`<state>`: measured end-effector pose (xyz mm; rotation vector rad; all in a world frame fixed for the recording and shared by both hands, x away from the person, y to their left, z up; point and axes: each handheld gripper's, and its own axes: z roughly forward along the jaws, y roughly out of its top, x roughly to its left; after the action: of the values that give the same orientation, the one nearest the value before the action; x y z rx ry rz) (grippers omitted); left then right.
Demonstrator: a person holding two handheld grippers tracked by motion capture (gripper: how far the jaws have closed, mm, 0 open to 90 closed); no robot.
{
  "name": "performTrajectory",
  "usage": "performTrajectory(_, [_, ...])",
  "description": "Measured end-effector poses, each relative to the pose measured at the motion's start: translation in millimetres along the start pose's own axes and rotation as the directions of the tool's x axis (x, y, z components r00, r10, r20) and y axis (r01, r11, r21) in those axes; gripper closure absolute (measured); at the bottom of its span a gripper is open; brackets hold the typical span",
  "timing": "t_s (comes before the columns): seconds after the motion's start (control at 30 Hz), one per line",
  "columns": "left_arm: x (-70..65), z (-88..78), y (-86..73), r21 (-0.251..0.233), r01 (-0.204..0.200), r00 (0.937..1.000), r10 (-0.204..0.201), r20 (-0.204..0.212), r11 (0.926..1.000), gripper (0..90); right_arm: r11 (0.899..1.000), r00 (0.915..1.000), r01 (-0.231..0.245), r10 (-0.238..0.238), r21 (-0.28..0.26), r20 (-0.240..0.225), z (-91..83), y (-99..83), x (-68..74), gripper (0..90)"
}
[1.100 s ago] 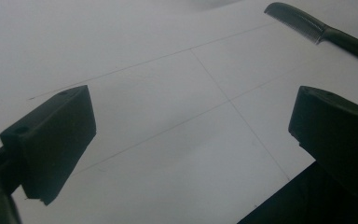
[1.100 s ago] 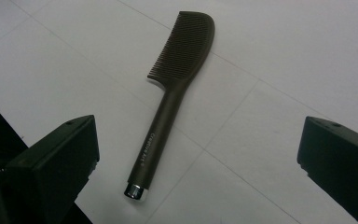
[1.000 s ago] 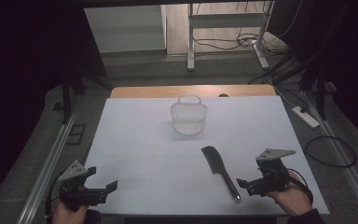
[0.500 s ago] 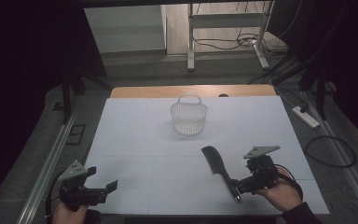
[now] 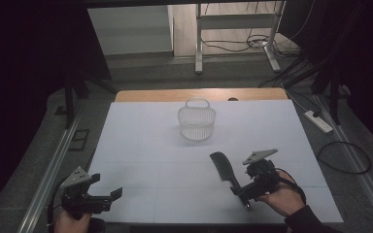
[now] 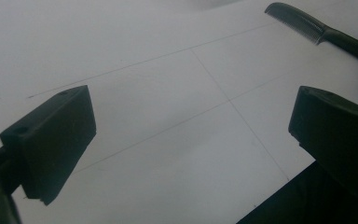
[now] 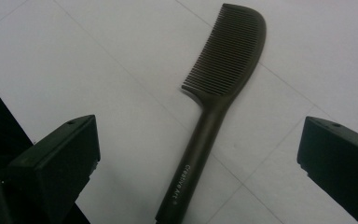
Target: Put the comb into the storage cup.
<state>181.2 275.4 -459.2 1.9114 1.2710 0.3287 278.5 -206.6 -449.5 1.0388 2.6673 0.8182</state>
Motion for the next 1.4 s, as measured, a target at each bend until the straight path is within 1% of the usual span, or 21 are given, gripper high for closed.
performTrajectory(0.2, [0.1, 0.0, 0.0, 0.0, 0.001, 1.0, -0.001, 0.0, 1.0, 1.2, 1.0, 0.9998, 0.013, -0.012, 0.026, -0.014, 6.6, 6.0, 4.3, 0.0])
performTrajectory(0.3, [0.1, 0.1, 0.0, 0.0, 0.001, 1.0, -0.001, 0.0, 1.0, 1.2, 0.999, 0.9993, 0.029, -0.028, 0.039, -0.025, 10.0, 8.8, 7.1, 0.0])
performTrajectory(0.37, [0.1, 0.2, 0.1, 0.002, 0.001, 1.0, -0.001, 0.0, 1.0, 1.2, 0.998, 0.999, 0.043, -0.043, 0.043, -0.014, 13.5, 11.6, 9.9, 0.0])
performTrajectory(0.47, [0.2, 0.3, 0.1, 0.001, 0.002, 1.0, -0.002, 0.0, 1.0, 1.2, 0.997, 0.9984, 0.054, -0.053, 0.053, -0.019, 16.5, 13.7, 11.0, 0.5])
performTrajectory(0.53, [0.1, 0.3, 0.1, 0.002, 0.001, 1.0, -0.001, 0.0, 1.0, 1.2, 0.996, 0.9977, 0.066, -0.065, 0.052, -0.021, 17.7, 14.4, 11.7, 7.3])
performTrajectory(0.57, [0.1, 0.3, 0.1, 0.002, 0.001, 1.0, -0.001, 0.0, 1.0, 1.3, 0.996, 0.9973, 0.07, -0.069, 0.05, -0.024, 18.1, 14.5, 11.9, 13.0])
performTrajectory(0.63, [0.1, 0.2, 0.1, 0.002, 0.001, 1.0, -0.001, 0.0, 1.0, 1.2, 0.996, 0.9964, 0.077, -0.074, 0.056, -0.042, 18.6, 14.5, 11.7, 29.2])
performTrajectory(0.7, [-0.1, 0.3, 0.1, 0.003, 0.0, 1.0, 0.0, -0.001, 1.0, 1.3, 0.995, 0.9954, 0.077, -0.073, 0.065, -0.061, 19.8, 14.9, 9.9, 42.8])
performTrajectory(0.77, [-0.2, 0.3, 0.2, 0.004, 0.0, 1.0, 0.0, -0.001, 1.0, 1.3, 0.993, 0.994, 0.089, -0.083, 0.081, -0.071, 21.7, 15.5, 8.4, 51.6])
performTrajectory(0.83, [-0.1, 0.5, 0.2, 0.003, 0.001, 1.0, -0.001, -0.001, 1.0, 1.4, 0.99, 0.9914, 0.104, -0.095, 0.093, -0.09, 23.9, 16.1, 7.2, 62.8])
performTrajectory(0.9, [0.0, 0.4, 0.2, 0.003, 0.001, 1.0, -0.001, 0.0, 1.0, 1.4, 0.988, 0.9903, 0.11, -0.099, 0.11, -0.097, 25.7, 16.8, 6.7, 76.2])
performTrajectory(0.93, [0.0, 0.4, 0.2, 0.003, 0.001, 1.0, -0.001, 0.0, 1.0, 1.4, 0.988, 0.9903, 0.11, -0.099, 0.11, -0.097, 25.7, 16.8, 6.7, 76.2])
performTrajectory(0.97, [-0.1, 0.4, 0.1, 0.003, 0.0, 1.0, 0.0, -0.001, 1.0, 1.4, 0.987, 0.9897, 0.109, -0.096, 0.119, -0.106, 27.1, 17.3, 5.5, 87.7])
performTrajectory(1.0, [-0.1, 0.3, 0.1, 0.004, -0.001, 1.0, 0.001, 0.0, 1.0, 1.4, 0.986, 0.9893, 0.114, -0.101, 0.12, -0.106, 27.5, 17.2, 5.2, 89.2])
performTrajectory(1.1, [-0.2, 0.4, 0.2, 0.005, -0.001, 1.0, 0.001, 0.0, 1.0, 1.4, 0.985, 0.9893, 0.114, -0.101, 0.127, -0.105, 28.5, 16.9, 5.1, 89.2])
performTrajectory(1.13, [-0.2, 0.5, 0.2, 0.004, -0.001, 1.0, 0.001, 0.0, 1.0, 1.5, 0.982, 0.9886, 0.13, -0.118, 0.134, -0.094, 30.3, 15.7, 5.9, 89.2])
performTrajectory(1.17, [-0.2, 0.5, 0.2, 0.004, -0.001, 1.0, 0.001, 0.0, 1.0, 1.5, 0.982, 0.9886, 0.13, -0.118, 0.134, -0.094, 30.3, 15.7, 5.9, 89.2])
performTrajectory(1.2, [-0.3, 0.5, 0.3, 0.005, -0.001, 1.0, 0.001, 0.0, 1.0, 1.4, 0.98, 0.9879, 0.145, -0.136, 0.138, -0.073, 32.8, 13.9, 7.5, 89.2])
performTrajectory(1.3, [-0.5, 0.6, 0.2, 0.004, -0.002, 1.0, 0.002, -0.002, 1.0, 1.5, 0.978, 0.9877, 0.147, -0.137, 0.15, -0.075, 36.4, 12.1, 8.2, 89.2])
performTrajectory(1.33, [-0.7, 0.6, 0.2, 0.004, -0.003, 1.0, 0.003, -0.003, 1.0, 1.5, 0.975, 0.9877, 0.149, -0.139, 0.165, -0.071, 39.8, 10.1, 8.6, 89.2])
performTrajectory(1.4, [-0.7, 0.6, 0.2, 0.004, -0.003, 1.0, 0.003, -0.003, 1.0, 1.5, 0.974, 0.9877, 0.149, -0.139, 0.169, -0.072, 41.2, 9.3, 8.6, 89.2])
